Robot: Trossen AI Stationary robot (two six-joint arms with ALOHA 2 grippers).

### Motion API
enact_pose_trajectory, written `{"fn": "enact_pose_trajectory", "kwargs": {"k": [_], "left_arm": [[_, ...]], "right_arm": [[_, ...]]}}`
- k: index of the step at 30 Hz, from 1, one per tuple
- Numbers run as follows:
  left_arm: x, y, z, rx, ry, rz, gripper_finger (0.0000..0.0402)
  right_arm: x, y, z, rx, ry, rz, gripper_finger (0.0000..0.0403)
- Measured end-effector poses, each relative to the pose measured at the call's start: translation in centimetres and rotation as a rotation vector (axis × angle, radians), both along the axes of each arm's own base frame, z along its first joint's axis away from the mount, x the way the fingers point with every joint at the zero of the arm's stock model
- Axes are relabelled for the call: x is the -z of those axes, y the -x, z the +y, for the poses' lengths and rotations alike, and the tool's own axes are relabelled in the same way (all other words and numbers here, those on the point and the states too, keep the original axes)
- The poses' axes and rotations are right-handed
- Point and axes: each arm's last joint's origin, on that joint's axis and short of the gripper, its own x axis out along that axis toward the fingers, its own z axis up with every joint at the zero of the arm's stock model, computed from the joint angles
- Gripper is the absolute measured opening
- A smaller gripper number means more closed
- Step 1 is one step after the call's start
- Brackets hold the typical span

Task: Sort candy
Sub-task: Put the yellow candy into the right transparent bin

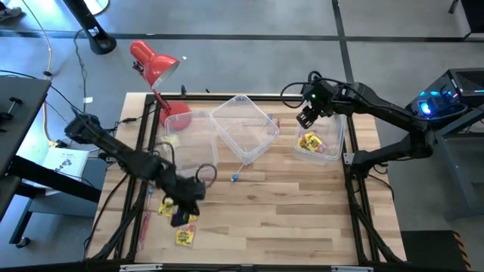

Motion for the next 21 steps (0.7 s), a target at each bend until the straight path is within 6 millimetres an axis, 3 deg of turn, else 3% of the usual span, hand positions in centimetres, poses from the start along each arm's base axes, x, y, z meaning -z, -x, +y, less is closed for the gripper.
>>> {"fn": "enact_pose_trajectory", "kwargs": {"k": [6, 14, 21], "left_arm": [[3.0, 0.2, -1.6, 0.007, -0.098, 0.176, 0.0113], [7.0, 0.7, -1.6, -0.012, -0.435, 0.386, 0.0223], [9.9, -0.5, -2.8, -0.026, -0.464, 0.409, 0.0263]], "right_arm": [[-0.2, -0.4, -0.1, -0.053, 0.016, -0.026, 0.0188], [-0.1, -0.3, 0.0, -0.074, -0.01, -0.017, 0.0188], [-0.1, -0.3, 0.0, -0.045, -0.023, -0.034, 0.0188]]}}
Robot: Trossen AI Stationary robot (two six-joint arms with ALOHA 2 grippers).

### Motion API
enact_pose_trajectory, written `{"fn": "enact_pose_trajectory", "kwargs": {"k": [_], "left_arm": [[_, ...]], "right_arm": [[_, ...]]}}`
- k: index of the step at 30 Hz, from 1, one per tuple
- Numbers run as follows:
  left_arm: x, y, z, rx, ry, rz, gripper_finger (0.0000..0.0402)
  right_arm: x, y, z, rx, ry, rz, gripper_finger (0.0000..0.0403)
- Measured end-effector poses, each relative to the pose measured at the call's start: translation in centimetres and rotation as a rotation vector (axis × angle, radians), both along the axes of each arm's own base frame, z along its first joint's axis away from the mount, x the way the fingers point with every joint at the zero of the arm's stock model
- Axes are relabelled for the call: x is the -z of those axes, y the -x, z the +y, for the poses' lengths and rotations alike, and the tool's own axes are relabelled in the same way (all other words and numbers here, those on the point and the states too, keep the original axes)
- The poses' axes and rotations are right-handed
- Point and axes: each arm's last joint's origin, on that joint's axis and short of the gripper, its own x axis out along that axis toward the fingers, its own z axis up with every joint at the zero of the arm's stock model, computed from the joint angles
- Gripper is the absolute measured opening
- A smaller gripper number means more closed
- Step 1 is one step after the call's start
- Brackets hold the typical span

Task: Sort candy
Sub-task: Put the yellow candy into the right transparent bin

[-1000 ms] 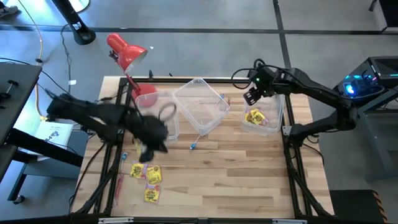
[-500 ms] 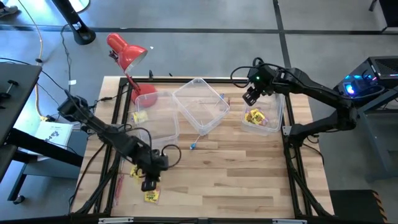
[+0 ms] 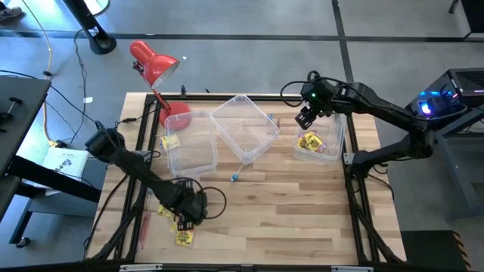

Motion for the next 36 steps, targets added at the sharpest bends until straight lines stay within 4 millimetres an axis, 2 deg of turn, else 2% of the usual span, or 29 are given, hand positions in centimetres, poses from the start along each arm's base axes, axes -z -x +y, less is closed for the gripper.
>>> {"fn": "enact_pose_trajectory", "kwargs": {"k": [4, 8, 11, 13, 15, 17, 20, 21, 28, 32, 36], "left_arm": [[1.8, -0.2, -0.1, -0.02, -0.031, 0.045, 0.0264], [3.5, 0.4, 0.3, -0.115, -0.018, 0.062, 0.0264], [4.1, 0.6, 0.5, -0.176, 0.019, 0.039, 0.0261], [4.0, 0.6, 0.6, -0.192, 0.025, 0.03, 0.0245], [3.6, 0.5, 0.7, -0.196, 0.038, 0.012, 0.021], [2.9, 0.3, 0.8, -0.2, 0.056, -0.018, 0.0155], [1.6, 0.3, 1.1, -0.205, 0.083, -0.067, 0.0044], [0.9, 0.4, 1.3, -0.215, 0.097, -0.086, 0.0024], [-5.0, 1.4, 3.2, -0.25, 0.203, -0.322, 0.0005], [-9.0, 1.5, 5.3, -0.239, 0.244, -0.602, 0.0003], [-11.6, 0.0, 7.9, -0.207, 0.167, -0.881, 0.0001]], "right_arm": [[0.0, 0.0, 0.0, 0.017, -0.006, -0.009, 0.0188], [0.0, 0.0, 0.0, 0.021, -0.008, -0.011, 0.0188], [0.0, 0.0, 0.0, 0.017, -0.014, -0.014, 0.0188], [0.0, 0.0, 0.0, 0.016, -0.016, -0.015, 0.0188], [0.0, 0.0, 0.0, 0.015, -0.016, -0.014, 0.0188], [0.0, 0.0, 0.0, 0.014, -0.016, -0.014, 0.0188], [0.0, 0.0, 0.0, 0.014, -0.015, -0.014, 0.0188], [0.0, 0.0, 0.0, 0.013, -0.015, -0.014, 0.0188], [0.0, 0.0, 0.0, -0.009, -0.008, -0.003, 0.0188], [-0.2, -0.2, 0.1, -0.044, -0.016, -0.036, 0.0188], [-1.6, -0.4, 0.5, -0.092, 0.037, -0.183, 0.0188]]}}
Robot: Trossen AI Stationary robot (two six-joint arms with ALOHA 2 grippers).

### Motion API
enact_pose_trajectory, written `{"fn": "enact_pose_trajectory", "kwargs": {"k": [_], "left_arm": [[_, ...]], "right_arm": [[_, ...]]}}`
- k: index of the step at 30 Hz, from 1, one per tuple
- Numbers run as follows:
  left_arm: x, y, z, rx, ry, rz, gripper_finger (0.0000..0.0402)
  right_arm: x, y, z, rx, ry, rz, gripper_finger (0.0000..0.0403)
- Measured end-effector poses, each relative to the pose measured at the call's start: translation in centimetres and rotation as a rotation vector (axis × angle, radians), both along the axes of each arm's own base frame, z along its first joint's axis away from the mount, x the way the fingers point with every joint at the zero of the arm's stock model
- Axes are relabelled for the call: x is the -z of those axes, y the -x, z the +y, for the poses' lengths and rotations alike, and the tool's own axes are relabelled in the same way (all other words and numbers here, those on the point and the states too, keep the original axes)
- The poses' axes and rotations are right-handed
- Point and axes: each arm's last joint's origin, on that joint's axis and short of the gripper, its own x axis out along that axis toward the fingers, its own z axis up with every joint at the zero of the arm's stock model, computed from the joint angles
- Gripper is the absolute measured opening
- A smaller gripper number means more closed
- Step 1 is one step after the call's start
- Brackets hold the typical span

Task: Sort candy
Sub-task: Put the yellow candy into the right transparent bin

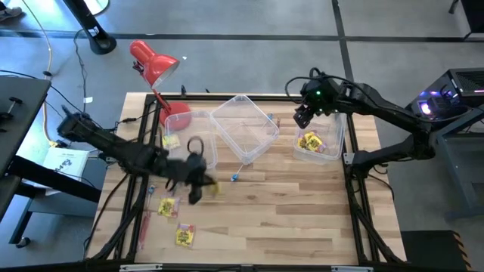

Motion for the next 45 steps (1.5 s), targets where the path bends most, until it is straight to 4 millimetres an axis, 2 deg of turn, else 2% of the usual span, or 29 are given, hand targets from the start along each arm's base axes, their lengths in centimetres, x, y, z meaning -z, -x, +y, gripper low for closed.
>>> {"fn": "enact_pose_trajectory", "kwargs": {"k": [4, 10, 19, 25, 32, 37, 41, 45], "left_arm": [[-0.7, -2.9, 2.9, -0.052, -0.084, -0.174, 0.0001], [-0.3, -8.9, 7.2, -0.152, -0.2, -0.417, 0.0001], [-0.1, -18.2, 11.5, -0.08, -0.38, -0.448, 0.0], [0.4, -23.2, 13.8, -0.098, -0.445, -0.471, 0.0], [2.6, -27.3, 15.5, -0.106, -0.456, -0.476, 0.0011], [4.2, -29.6, 16.0, -0.1, -0.454, -0.494, 0.0053], [4.2, -30.5, 15.2, -0.038, -0.428, -0.517, 0.0105], [2.9, -30.3, 14.5, -0.016, -0.427, -0.491, 0.0154]], "right_arm": [[-1.8, 0.0, 0.7, -0.032, 0.057, -0.172, 0.0188], [-3.9, 0.3, 1.4, -0.041, 0.111, -0.358, 0.0188], [-5.3, -0.2, 1.2, -0.03, 0.167, -0.515, 0.0188], [-5.7, -0.3, 1.2, -0.03, 0.182, -0.556, 0.0188], [-6.3, -0.5, 1.1, -0.027, 0.206, -0.612, 0.0188], [-6.4, -0.5, 1.1, -0.022, 0.203, -0.624, 0.0188], [-6.4, -0.5, 1.1, -0.018, 0.198, -0.626, 0.0188], [-6.3, -0.5, 1.1, -0.029, 0.211, -0.614, 0.0188]]}}
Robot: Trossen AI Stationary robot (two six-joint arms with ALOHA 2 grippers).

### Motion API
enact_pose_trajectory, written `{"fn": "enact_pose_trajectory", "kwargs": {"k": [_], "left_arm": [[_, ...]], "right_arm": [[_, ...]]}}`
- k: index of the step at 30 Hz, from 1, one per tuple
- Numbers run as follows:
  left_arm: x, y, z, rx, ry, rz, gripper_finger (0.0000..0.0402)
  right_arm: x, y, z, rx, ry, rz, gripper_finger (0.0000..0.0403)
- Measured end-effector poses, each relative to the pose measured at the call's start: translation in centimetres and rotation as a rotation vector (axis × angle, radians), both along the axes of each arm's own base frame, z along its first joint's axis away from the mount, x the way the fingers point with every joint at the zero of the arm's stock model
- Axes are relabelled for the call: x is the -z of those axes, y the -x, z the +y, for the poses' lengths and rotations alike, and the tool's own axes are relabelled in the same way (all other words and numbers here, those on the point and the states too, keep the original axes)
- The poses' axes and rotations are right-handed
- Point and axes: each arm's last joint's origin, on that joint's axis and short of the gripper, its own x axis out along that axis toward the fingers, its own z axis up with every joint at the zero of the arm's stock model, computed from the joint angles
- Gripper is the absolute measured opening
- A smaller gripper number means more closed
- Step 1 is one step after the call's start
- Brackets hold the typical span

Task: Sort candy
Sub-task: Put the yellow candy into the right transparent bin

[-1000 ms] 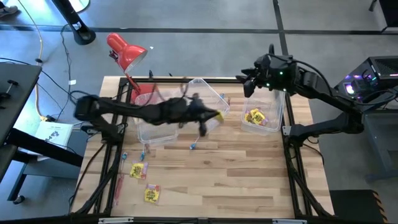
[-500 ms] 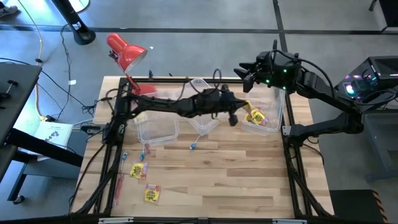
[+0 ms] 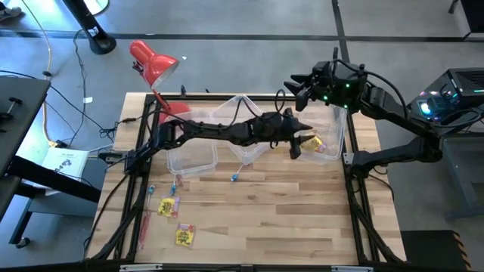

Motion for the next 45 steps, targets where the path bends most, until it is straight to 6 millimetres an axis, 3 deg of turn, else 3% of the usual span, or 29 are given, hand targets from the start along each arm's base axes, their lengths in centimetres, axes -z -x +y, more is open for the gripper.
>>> {"fn": "enact_pose_trajectory", "kwargs": {"k": [7, 12, 17, 22, 26, 31, 38, 45], "left_arm": [[-4.3, 2.8, 0.4, -0.021, -0.048, 0.149, 0.019], [-7.0, 8.2, -0.2, 0.091, 0.066, 0.505, 0.0185], [-8.3, 14.2, -4.1, 0.162, 0.114, 0.835, 0.017], [-9.0, 20.4, -9.8, 0.252, 0.109, 0.895, 0.0151], [-6.7, 25.8, -13.9, 0.239, 0.157, 0.975, 0.0139], [-2.5, 31.5, -17.3, 0.195, 0.212, 1.07, 0.0136], [3.5, 36.0, -19.4, 0.119, 0.219, 1.259, 0.0136], [7.0, 37.8, -19.2, -0.017, 0.304, 1.349, 0.0136]], "right_arm": [[0.0, 0.0, 0.0, -0.005, 0.02, 0.014, 0.0188], [0.0, 0.0, 0.0, -0.008, 0.026, 0.023, 0.0188], [0.6, 0.1, 0.0, -0.014, 0.01, 0.08, 0.0188], [1.5, 0.2, 0.0, -0.008, -0.021, 0.165, 0.0188], [2.0, 0.1, 0.0, -0.003, -0.055, 0.207, 0.0188], [2.2, 0.0, -0.1, 0.003, -0.073, 0.206, 0.0188], [2.4, -0.3, -0.1, 0.011, -0.097, 0.2, 0.0188], [2.5, -0.5, -0.2, 0.02, -0.118, 0.194, 0.0188]]}}
